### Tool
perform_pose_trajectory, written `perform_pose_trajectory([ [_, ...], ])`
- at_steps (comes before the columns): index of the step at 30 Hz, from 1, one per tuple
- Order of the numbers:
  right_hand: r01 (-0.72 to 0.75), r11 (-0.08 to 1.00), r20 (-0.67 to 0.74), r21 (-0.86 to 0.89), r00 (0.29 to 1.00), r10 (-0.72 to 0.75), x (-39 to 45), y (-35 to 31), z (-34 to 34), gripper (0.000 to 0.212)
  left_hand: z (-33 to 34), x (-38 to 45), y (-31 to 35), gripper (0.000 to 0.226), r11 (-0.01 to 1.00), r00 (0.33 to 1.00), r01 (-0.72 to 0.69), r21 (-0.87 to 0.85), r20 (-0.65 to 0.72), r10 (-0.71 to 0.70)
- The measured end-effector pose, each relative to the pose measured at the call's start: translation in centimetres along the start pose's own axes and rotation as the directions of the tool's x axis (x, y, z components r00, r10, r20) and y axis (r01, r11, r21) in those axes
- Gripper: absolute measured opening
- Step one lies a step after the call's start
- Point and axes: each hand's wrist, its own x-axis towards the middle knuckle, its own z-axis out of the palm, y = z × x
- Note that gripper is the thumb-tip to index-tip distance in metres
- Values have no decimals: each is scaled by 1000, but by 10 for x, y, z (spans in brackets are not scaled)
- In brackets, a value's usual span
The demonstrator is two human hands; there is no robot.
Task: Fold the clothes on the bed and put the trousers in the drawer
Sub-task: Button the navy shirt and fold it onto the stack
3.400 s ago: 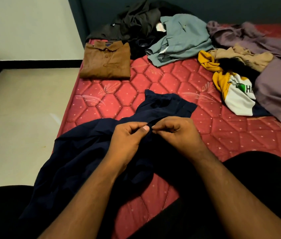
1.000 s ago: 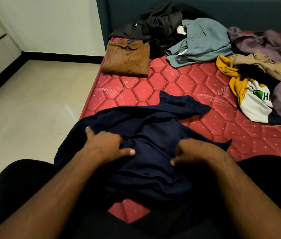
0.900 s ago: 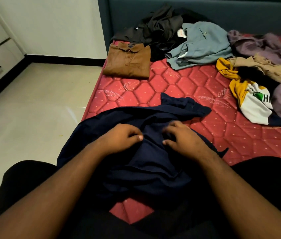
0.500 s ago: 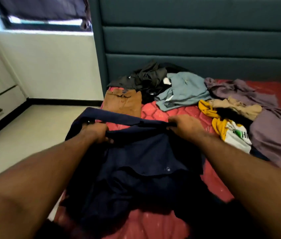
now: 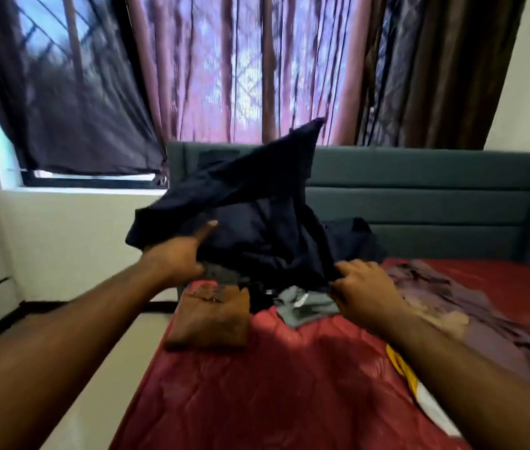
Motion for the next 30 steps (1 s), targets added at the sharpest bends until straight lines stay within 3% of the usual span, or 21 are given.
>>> perform_pose_trajectory([
  [1,-29,1000,201,4,979,27,-18,-15,10,14,26,-14,-2,99,999,995,-2,41,103,-2],
  [2,-48,998,430,30,903,30,-46,-37,21,19,60,-38,-1,98,999,972,-15,51,237,2],
  [3,-44,998,611,46,791,7,-65,-54,30,25,85,-58,4,92,998,922,-27,56,388,3],
  [4,-49,995,757,89,652,-36,-95,-78,39,30,120,-91,11,86,999,829,-12,42,558,-13],
  [5,-79,985,829,151,553,-83,-121,-100,48,34,151,-120,18,88,1000,741,9,27,671,-25],
  [7,-206,942,881,265,450,-149,-169,-142,65,40,206,-178,30,103,999,629,8,31,777,-29],
  [9,-264,888,845,377,490,-214,-201,-174,80,43,248,-217,32,102,997,651,29,72,756,-74],
  [12,-240,834,707,497,670,-228,-208,-191,89,64,261,-240,37,98,986,731,141,92,662,-166],
  [14,-296,835,718,464,677,-159,-204,-187,95,67,256,-239,34,96,984,785,165,72,594,-176],
  [17,-262,899,773,350,623,-119,-205,-181,98,44,250,-234,29,90,987,788,142,80,594,-161],
  [19,-256,916,755,309,651,-73,-198,-178,95,28,249,-235,29,86,985,789,119,128,590,-172],
  [21,-388,880,682,272,723,108,-187,-165,86,23,252,-236,26,86,974,790,172,146,570,-224],
  [22,-527,799,610,288,745,271,-183,-151,83,22,253,-236,23,89,962,787,236,138,553,-273],
  [24,-689,622,435,373,722,539,-179,-116,73,25,246,-234,17,94,905,783,418,78,474,-402],
  [25,-703,592,380,395,711,591,-180,-102,66,24,241,-232,13,95,865,787,502,25,402,-468],
  [26,-669,642,358,375,743,565,-182,-93,60,20,237,-233,10,92,826,784,564,-20,328,-527],
  [28,-487,823,472,294,822,318,-185,-91,53,12,231,-239,8,81,803,776,596,-27,276,-567],
  [29,-375,886,586,271,795,157,-186,-98,50,13,232,-246,11,78,831,792,556,17,292,-536],
  [30,-289,917,695,275,719,19,-186,-108,48,16,238,-254,17,78,877,829,476,71,298,-474],
])
